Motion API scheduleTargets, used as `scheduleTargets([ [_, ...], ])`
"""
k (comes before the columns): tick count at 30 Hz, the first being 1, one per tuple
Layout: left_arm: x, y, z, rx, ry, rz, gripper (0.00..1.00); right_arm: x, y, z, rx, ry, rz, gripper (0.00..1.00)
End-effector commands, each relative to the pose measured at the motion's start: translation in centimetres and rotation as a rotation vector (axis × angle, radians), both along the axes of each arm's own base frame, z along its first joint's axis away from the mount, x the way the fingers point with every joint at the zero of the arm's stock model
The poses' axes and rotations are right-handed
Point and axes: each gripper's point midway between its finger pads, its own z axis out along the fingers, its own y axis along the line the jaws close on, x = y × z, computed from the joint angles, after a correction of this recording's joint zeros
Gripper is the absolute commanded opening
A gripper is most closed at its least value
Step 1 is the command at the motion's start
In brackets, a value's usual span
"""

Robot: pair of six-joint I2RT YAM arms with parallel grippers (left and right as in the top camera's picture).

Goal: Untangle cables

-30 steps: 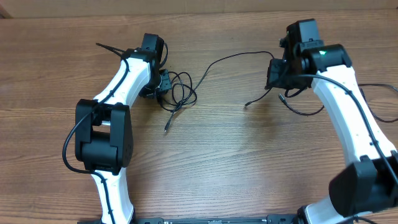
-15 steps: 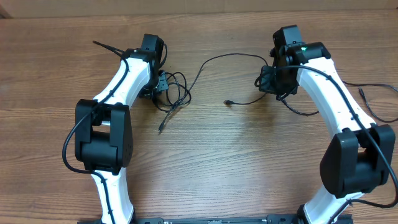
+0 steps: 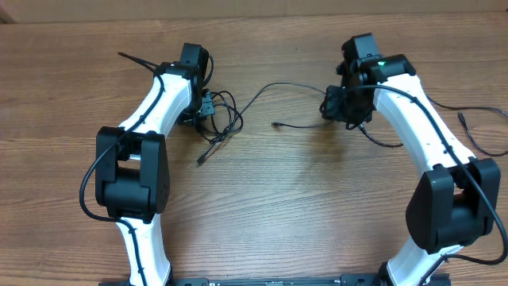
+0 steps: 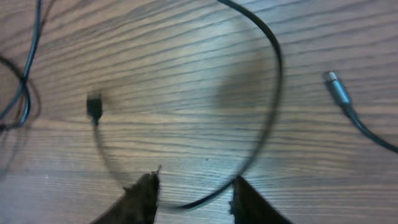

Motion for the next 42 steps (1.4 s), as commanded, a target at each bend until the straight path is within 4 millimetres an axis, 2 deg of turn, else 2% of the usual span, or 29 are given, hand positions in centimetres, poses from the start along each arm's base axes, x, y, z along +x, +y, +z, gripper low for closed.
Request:
scheduleTargets([
  [1, 0.1, 0.1, 0.3, -0.02, -0.009, 0.02, 0.13, -0.5, 1.7, -0.1, 0.013, 0.002, 0.042, 0.53],
  [7, 0.1, -0.9, 0.2, -0.08, -0.005, 0.01, 0.13, -1.3, 4.0, 0.0, 0.023, 0.008, 0.072, 0.7],
  [9, 0.0, -1.6, 0.2, -0.115, 0.0, 0.004, 0.13, -1.4, 6.1, 0.3, 0.089, -0.001, 0.108, 0.76],
  [10, 0.0, -1.9, 0.2, -0.136, 0.001, -0.001, 0.13, -1.6, 7.2, 0.6, 0.133, -0.003, 0.129, 0.85],
  [12, 0.0, -2.5, 0.3, -0.164, 0.002, -0.007, 0.12, -1.8, 9.8, 1.3, 0.239, -0.008, 0.175, 0.92],
  [13, 0.0, -2.5, 0.3, -0.165, 0.002, -0.008, 0.12, -1.9, 10.7, 1.7, 0.278, -0.012, 0.194, 1.0],
  [15, 0.0, -2.7, 0.3, -0.164, 0.002, -0.012, 0.12, -2.0, 12.4, 2.3, 0.337, -0.024, 0.212, 1.0],
  [19, -0.1, -3.1, 0.3, -0.177, 0.004, -0.019, 0.11, -1.8, 14.2, 2.6, 0.369, -0.037, 0.177, 1.0],
  [20, -0.1, -3.3, 0.3, -0.184, 0.004, -0.022, 0.11, -1.8, 14.4, 2.5, 0.371, -0.036, 0.168, 0.94],
  [21, -0.2, -3.9, 0.3, -0.199, 0.007, -0.031, 0.1, -1.9, 14.9, 2.2, 0.378, -0.024, 0.131, 0.72],
  [22, -0.2, -4.2, 0.3, -0.207, 0.009, -0.037, 0.09, -2.0, 15.3, 2.0, 0.386, -0.018, 0.113, 0.63],
  [30, -0.7, -6.3, 0.3, -0.208, 0.01, -0.086, 0.09, -2.5, 17.9, -1.0, 0.425, -0.029, 0.01, 0.35],
  [33, -0.7, -6.8, 0.3, -0.208, 0.008, -0.097, 0.1, -2.6, 19.3, -1.3, 0.453, -0.072, 0.048, 0.31],
  [35, -0.8, -6.9, 0.3, -0.209, 0.008, -0.099, 0.1, -2.4, 19.5, -1.8, 0.436, -0.09, 0.019, 0.31],
  [37, -0.8, -7.0, 0.3, -0.209, 0.008, -0.1, 0.1, -2.1, 19.3, -2.9, 0.385, -0.097, -0.053, 0.29],
  [42, -0.8, -7.0, 0.3, -0.209, 0.009, -0.101, 0.11, -2.0, 20.2, -5.5, 0.37, -0.073, -0.075, 0.28],
])
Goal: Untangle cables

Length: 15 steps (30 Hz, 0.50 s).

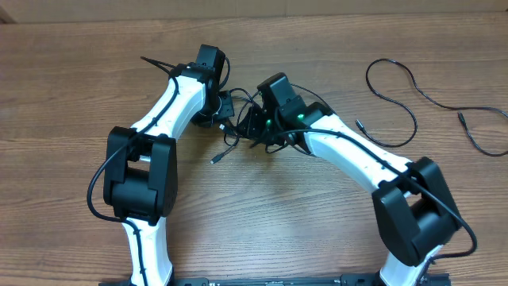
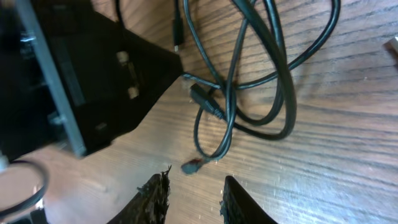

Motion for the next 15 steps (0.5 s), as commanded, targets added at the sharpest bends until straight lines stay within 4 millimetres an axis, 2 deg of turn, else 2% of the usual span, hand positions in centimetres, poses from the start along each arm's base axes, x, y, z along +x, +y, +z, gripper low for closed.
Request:
scheduleTargets([
  [1, 0.0, -0.3, 0.3, -0.015, -0.005, 0.009, 0.11, 0.3, 0.0, -3.6, -0.048, 0.044, -0.058, 0.28],
  [6, 0.0, -0.3, 0.3, -0.015, -0.006, 0.009, 0.12, 0.1, 0.8, -6.3, -0.057, 0.068, -0.039, 0.27],
  [11, 0.0, -0.3, 0.3, -0.016, -0.008, 0.009, 0.11, -0.2, 0.7, -7.8, -0.079, 0.087, -0.033, 0.24],
  [13, 0.0, -0.3, 0.3, -0.016, -0.008, 0.009, 0.11, -0.1, 0.3, -8.0, -0.104, 0.08, -0.041, 0.17],
  [15, 0.0, -0.3, 0.3, -0.015, -0.008, 0.008, 0.11, 0.0, -0.5, -8.4, -0.146, 0.079, -0.06, 0.14],
])
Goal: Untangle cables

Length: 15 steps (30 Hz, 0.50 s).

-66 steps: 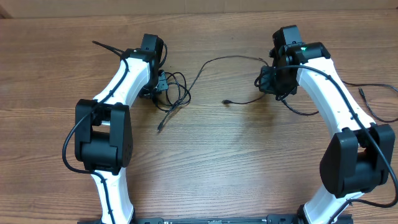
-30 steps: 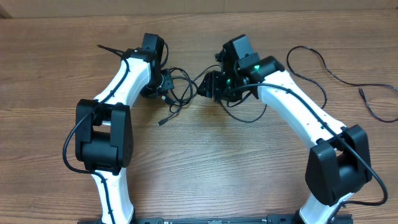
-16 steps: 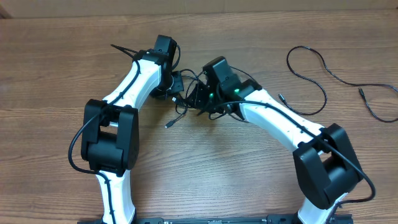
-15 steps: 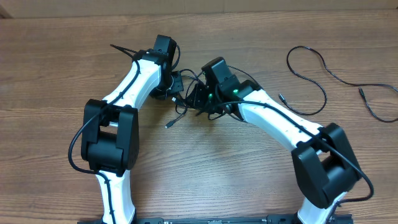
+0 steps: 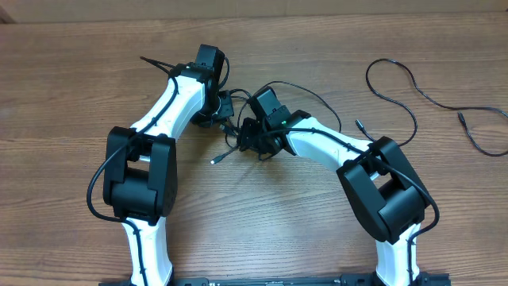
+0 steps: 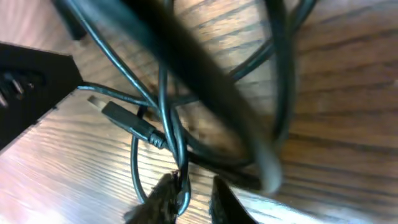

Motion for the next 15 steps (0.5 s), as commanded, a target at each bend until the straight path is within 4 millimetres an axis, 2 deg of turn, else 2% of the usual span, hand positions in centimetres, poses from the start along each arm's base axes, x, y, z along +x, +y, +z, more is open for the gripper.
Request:
scheduleTargets([
  [1, 0.0, -0.3, 0.3, -0.015, -0.007, 0.008, 0.11, -0.2, -1.2, -1.2, -0.077, 0.0, -0.023, 0.13],
  [7, 0.0, -0.3, 0.3, -0.015, -0.008, 0.008, 0.11, -0.7, -2.1, -1.7, -0.118, 0.024, -0.032, 0.09],
  [15, 0.0, -0.5, 0.3, -0.015, -0.007, 0.005, 0.1, -0.4, -4.9, -2.5, -0.266, -0.003, -0.09, 0.04],
])
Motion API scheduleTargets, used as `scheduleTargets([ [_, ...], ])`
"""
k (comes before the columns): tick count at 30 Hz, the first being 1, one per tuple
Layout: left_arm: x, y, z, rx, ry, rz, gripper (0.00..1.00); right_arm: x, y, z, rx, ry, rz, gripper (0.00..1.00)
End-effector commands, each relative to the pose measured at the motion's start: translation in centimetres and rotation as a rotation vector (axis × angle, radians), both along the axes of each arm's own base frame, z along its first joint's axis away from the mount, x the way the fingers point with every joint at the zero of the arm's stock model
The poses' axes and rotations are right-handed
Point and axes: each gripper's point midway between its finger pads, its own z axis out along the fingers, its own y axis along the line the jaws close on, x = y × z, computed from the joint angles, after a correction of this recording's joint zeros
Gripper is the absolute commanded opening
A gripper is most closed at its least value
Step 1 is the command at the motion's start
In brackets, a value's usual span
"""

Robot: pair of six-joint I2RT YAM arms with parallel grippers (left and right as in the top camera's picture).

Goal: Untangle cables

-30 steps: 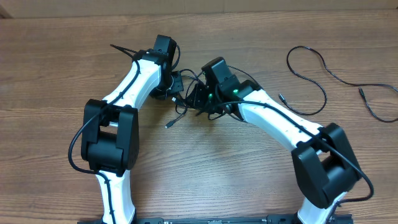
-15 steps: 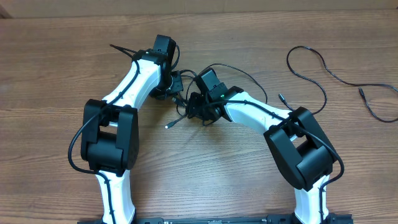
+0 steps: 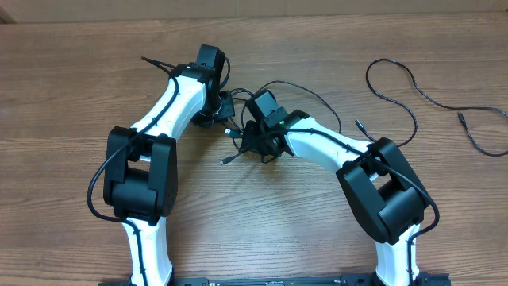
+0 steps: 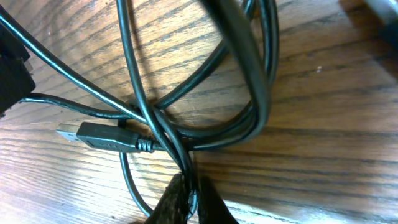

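A knot of black cables [image 3: 238, 119] lies on the wooden table [image 3: 262, 222] between my two arms. In the right wrist view its strands [image 4: 249, 106] loop and cross, with a USB plug [image 4: 102, 134] lying at the left. My right gripper [image 4: 189, 190] is shut on the crossing strands at the knot's near side; from overhead it [image 3: 252, 141] sits right on the knot. My left gripper [image 3: 221, 107] is at the knot's far-left side, its jaws hidden from above. A loose plug end [image 3: 225, 161] trails toward the front.
A separate black cable [image 3: 401, 87] lies in a loop at the back right. Another cable [image 3: 476, 135] runs along the far right edge. Both arms crowd the knot, with their elbows toward the front.
My right gripper's fingers stood slightly apart around the crossing strands; now they are shut on them. The loose plug end has shifted a little to the right. The left arm has not moved.
My right gripper was at the right with a cable between its spread fingers, and my left was at the knot. Then that cable lay at the back right and my right gripper was open beside the knot. It narrowed around the strands and is now shut on them.
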Motion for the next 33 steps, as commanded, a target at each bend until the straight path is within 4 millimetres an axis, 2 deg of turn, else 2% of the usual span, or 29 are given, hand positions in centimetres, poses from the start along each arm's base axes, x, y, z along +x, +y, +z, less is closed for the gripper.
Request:
scheduleTargets([
  [1, 0.0, -0.3, 0.3, -0.004, -0.01, 0.006, 0.1, 0.1, -3.4, -1.7, -0.161, -0.015, -0.06, 0.04],
  [4, 0.1, -0.1, 0.3, 0.007, -0.013, 0.008, 0.1, 0.0, -3.8, -1.8, -0.18, -0.012, -0.063, 0.04],
  [10, 0.4, 1.7, 0.2, 0.113, -0.034, 0.029, 0.1, -0.5, -4.6, -1.7, -0.206, 0.024, -0.07, 0.04],
  [14, 0.6, 3.2, 0.3, 0.19, -0.05, 0.046, 0.11, -0.5, -6.1, -1.7, -0.228, 0.063, -0.102, 0.04],
  [20, 0.7, 4.4, 0.4, 0.236, -0.054, 0.064, 0.11, -0.5, -7.6, -1.8, -0.228, 0.113, -0.147, 0.04],
  [33, 0.1, 10.8, 0.2, 0.246, 0.016, 0.27, 0.13, -0.4, -7.8, -1.8, -0.222, 0.117, -0.151, 0.04],
])
